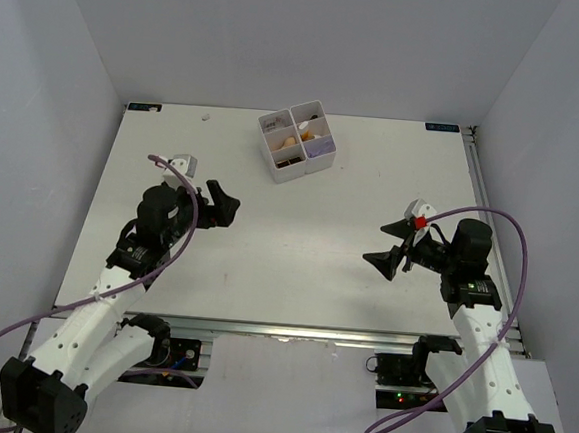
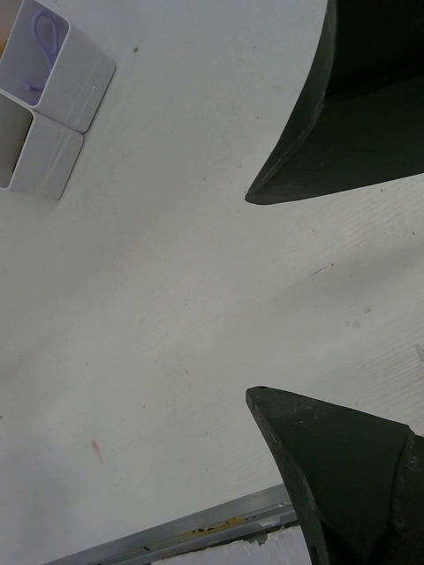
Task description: Organize the makeup
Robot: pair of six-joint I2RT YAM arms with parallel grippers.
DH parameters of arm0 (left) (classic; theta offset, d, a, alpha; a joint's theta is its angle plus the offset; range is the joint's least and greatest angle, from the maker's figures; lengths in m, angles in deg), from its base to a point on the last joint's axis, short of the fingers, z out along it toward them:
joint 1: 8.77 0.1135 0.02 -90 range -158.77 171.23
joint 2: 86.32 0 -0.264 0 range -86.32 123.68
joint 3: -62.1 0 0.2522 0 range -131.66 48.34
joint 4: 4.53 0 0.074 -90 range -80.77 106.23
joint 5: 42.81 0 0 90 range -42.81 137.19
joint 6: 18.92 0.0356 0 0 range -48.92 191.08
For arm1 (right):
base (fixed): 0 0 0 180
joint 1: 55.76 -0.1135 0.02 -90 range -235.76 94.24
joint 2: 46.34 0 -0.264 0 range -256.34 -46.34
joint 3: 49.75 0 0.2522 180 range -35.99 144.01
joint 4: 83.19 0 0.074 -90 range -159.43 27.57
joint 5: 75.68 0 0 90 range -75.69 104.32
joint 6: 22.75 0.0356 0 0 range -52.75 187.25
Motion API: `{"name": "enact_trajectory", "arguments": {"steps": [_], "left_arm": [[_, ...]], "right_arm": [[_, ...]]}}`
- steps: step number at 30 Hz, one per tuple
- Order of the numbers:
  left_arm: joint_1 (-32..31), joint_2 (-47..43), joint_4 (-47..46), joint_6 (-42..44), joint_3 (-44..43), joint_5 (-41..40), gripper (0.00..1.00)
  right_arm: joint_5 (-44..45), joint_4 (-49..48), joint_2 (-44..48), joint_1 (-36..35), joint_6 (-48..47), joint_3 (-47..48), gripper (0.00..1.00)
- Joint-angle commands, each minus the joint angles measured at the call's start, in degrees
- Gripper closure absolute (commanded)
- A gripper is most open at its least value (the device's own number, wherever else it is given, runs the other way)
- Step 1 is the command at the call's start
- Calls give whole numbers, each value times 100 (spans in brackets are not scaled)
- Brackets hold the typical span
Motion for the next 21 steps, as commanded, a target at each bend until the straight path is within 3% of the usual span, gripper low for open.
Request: {"name": "enact_trajectory", "arguments": {"steps": [1,21], "left_arm": [[37,-432,721,-629,303,-387,2],[37,-467,1342,-833,417,-617,2]], "right_arm": [[-45,-164,-33,41,70,57,10],[-695,91,-114,453,-460,-19,10]]}}
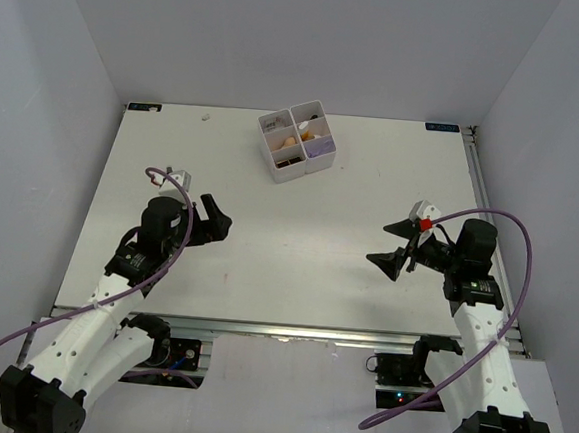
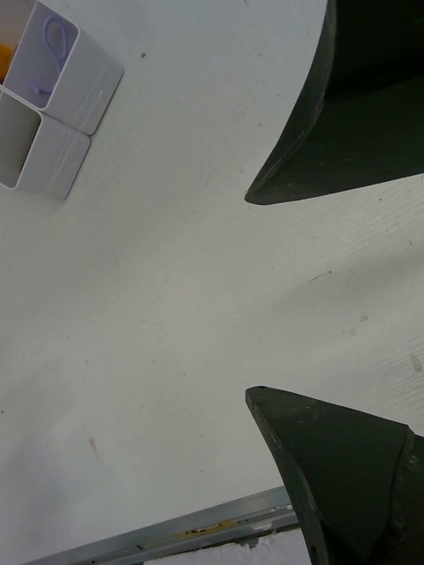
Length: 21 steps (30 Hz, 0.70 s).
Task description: Organize the makeup
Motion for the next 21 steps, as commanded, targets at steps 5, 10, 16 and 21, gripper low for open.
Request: {"name": "enact_trajectory", "arguments": {"steps": [5,10,16,21], "left_arm": [[30,-170,375,-361,113,-285,2],[38,165,561,-589,-41,-672,3],[72,1109,823,-819,-422,-1558,5],[392,2071,733,-576,-1089,-2075,6]], "right_arm": [[-253,42,-29,129,-163,-2,10],[-308,54,-14,129,-134,11,10],[-295,54,-1,129,-113,24,10],[-337,54,-8,129,-101,21,10]]}}
